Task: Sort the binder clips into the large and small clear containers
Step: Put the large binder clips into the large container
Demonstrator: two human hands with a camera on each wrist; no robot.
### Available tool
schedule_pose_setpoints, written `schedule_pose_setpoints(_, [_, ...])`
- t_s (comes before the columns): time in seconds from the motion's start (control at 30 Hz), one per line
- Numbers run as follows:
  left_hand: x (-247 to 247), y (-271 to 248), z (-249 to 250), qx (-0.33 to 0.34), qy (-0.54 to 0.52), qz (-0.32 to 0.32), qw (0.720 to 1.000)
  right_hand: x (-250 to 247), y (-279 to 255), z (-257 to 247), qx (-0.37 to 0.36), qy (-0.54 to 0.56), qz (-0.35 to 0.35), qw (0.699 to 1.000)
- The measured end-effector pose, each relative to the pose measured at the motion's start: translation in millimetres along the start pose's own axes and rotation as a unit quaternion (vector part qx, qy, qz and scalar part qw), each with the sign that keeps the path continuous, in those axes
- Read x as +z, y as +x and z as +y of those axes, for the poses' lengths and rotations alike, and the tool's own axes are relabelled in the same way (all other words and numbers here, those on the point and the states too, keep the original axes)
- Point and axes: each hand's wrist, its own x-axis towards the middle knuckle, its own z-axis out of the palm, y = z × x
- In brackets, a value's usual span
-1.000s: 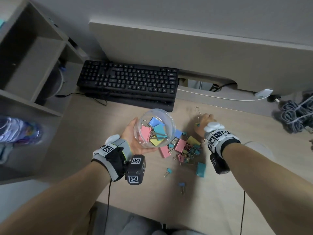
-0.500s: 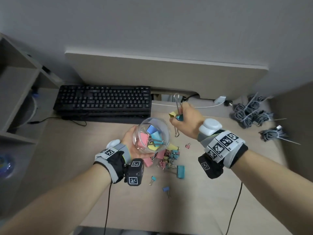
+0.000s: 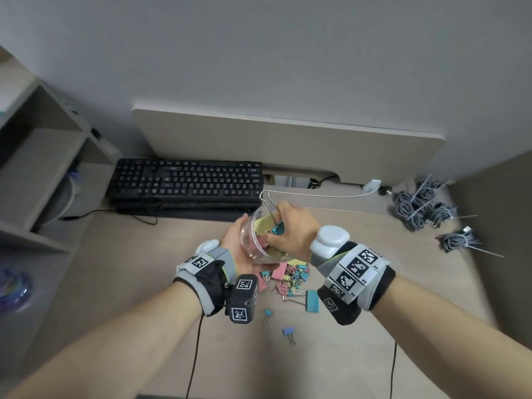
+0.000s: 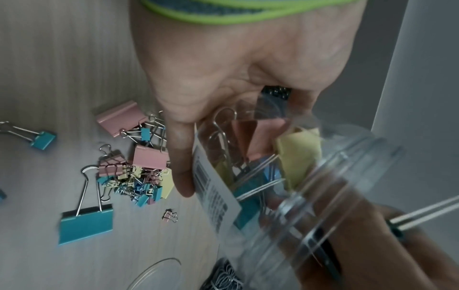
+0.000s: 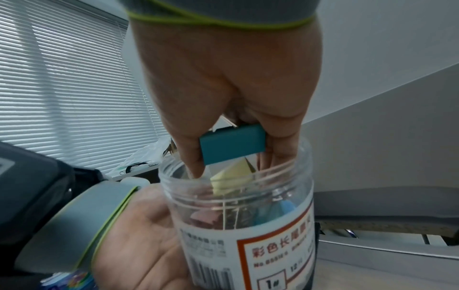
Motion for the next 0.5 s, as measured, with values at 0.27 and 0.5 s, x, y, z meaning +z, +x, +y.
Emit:
schedule_pose_setpoints(0.27, [-7.5,-16.9,4.5,0.033,0.011,0.028,0.999,-21.4,-7.0,5.7,-0.016,-0.053,0.014,0.998])
schedule_pose_setpoints(0.5, [-9.8,-10.7,6.0,0.030,0.016,0.017,0.999,-22.6,-11.4,3.3,-0.035,-0.126,-0.081,0.988])
